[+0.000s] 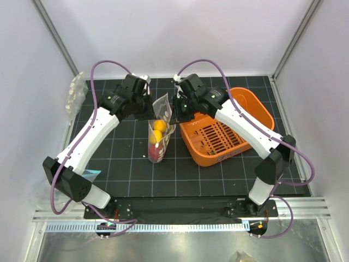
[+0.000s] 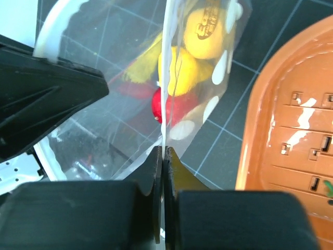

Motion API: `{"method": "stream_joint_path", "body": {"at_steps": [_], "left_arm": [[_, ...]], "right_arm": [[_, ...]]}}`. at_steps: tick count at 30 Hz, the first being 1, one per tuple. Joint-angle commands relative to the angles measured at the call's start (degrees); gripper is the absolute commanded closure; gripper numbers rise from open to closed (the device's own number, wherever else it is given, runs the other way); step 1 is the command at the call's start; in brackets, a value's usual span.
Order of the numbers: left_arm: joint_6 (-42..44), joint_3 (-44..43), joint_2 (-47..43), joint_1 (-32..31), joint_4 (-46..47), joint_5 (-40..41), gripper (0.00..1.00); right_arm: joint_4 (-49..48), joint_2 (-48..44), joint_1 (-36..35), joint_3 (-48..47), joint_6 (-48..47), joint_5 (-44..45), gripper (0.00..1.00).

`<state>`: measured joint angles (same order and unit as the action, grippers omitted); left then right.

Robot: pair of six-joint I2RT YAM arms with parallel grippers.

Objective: Place the food in the zip-top bag and seal the zipper
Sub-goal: Zip the zipper food storage bag at the center of the board.

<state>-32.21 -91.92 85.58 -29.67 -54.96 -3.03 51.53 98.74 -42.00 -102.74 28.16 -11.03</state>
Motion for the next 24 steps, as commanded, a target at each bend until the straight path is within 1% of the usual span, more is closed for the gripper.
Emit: {"method": "stream_joint_path", "body": {"at_steps": [1, 4, 5, 8, 9, 11, 12, 14, 15, 18, 19, 21, 22, 23, 24], "left_arm": [[2.1, -3.7, -0.2, -0.2, 2.3, 1.4, 1.0], [2.3, -5.9, 1.1, -0.2, 1.0, 2.3, 0.98], [2.2, -6.7, 1.6, -0.2, 0.6, 2.6, 0.97], [1.8, -8.7, 3.3, -0.2, -0.4, 2.6, 0.88], [1.8, -9.0, 3.6, -0.2, -0.7, 2.5, 0.76], [2.2, -9.4, 3.3, -0.2, -1.0, 2.6, 0.6], [2.4, -9.2, 2.8, -0.2, -0.9, 2.6, 0.47], [3.1, -7.3, 0.4, -0.2, -0.5, 4.7, 0.36], [3.5, -6.4, -0.7, -0.2, 0.0, 4.7, 0.24], [5.1, -1.3, -5.6, -0.2, 2.6, 3.2, 0.16], [5.3, 0.4, -8.6, -0.2, 4.0, 3.2, 0.15], [5.5, 5.8, -11.8, -0.2, 5.6, 0.6, 0.14], [5.5, 7.7, -13.6, -0.2, 8.3, -0.7, 0.14], [5.3, 9.7, -17.4, -0.3, 9.9, -1.4, 0.13], [4.9, 14.6, -19.6, -0.3, 13.8, -2.1, 0.09]], "right_arm": [[0.9, -0.8, -0.4, -4.5, 0.2, 2.2, 0.99], [5.0, 1.6, -0.5, -9.0, 0.6, 5.2, 0.99], [6.3, 2.6, -0.5, -11.9, 1.0, 6.5, 0.99], [10.0, 5.9, -0.5, -15.8, 2.5, 8.3, 0.99], [10.3, 6.6, -0.6, -16.1, 2.7, 8.3, 0.99], [10.2, 7.1, -0.5, -16.5, 3.7, 8.5, 0.99], [10.0, 7.2, -0.5, -16.4, 4.3, 8.2, 0.99], [9.7, 7.9, 0.4, -16.4, 5.2, 7.6, 0.99], [9.3, 8.1, 0.9, -16.4, 6.6, 6.6, 0.99], [7.5, 9.0, 3.1, -16.4, 8.7, 4.3, 0.99], [6.9, 9.2, 4.3, -16.4, 10.1, 3.6, 0.99], [5.8, 9.6, 5.5, -16.4, 11.6, 2.8, 0.99], [5.4, 9.9, 6.1, -16.4, 13.2, 2.0, 0.99], [4.9, 10.1, 7.2, -16.3, 13.7, 1.5, 0.99], [4.2, 10.2, 7.5, -16.4, 14.2, 1.2, 0.99]]}}
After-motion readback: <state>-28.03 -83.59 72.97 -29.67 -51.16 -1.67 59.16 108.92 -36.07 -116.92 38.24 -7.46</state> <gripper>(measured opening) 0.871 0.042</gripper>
